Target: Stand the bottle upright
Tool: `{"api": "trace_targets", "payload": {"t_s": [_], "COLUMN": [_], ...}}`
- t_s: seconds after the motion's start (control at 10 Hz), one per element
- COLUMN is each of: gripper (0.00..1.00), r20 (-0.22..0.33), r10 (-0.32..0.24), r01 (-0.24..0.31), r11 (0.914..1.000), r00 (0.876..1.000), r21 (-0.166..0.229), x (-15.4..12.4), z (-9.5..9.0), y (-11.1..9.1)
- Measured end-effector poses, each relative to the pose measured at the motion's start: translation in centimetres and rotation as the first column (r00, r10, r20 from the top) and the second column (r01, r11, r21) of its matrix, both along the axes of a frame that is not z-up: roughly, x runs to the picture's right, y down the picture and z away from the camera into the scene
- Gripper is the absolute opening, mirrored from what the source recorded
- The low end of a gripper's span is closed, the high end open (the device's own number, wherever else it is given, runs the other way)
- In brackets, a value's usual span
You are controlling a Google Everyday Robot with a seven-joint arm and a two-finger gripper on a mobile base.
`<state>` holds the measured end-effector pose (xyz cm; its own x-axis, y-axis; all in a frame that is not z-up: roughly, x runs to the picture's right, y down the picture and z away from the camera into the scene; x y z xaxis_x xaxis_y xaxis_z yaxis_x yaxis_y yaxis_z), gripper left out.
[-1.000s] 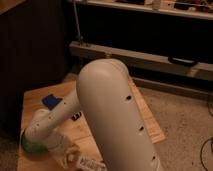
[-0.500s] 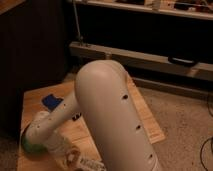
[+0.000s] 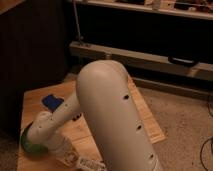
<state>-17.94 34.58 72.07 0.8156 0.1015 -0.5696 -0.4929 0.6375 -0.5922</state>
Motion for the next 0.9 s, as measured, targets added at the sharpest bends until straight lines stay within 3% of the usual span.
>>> {"api": "trace_targets", "payload": {"t_s": [0.6,0.9], "gripper": [0.45,0.23], "r20": [0.002,0.009], "r10": [0.008,0.001], "r01": [-0.008,-0.001], "r11": [0.9999,0.9999], "r00": [1.000,1.000], "r21": [0.014,0.011], "x": [-0.30,-0.71], "z": [-0.02,0.09], "y": [-0.86,-0.99]}}
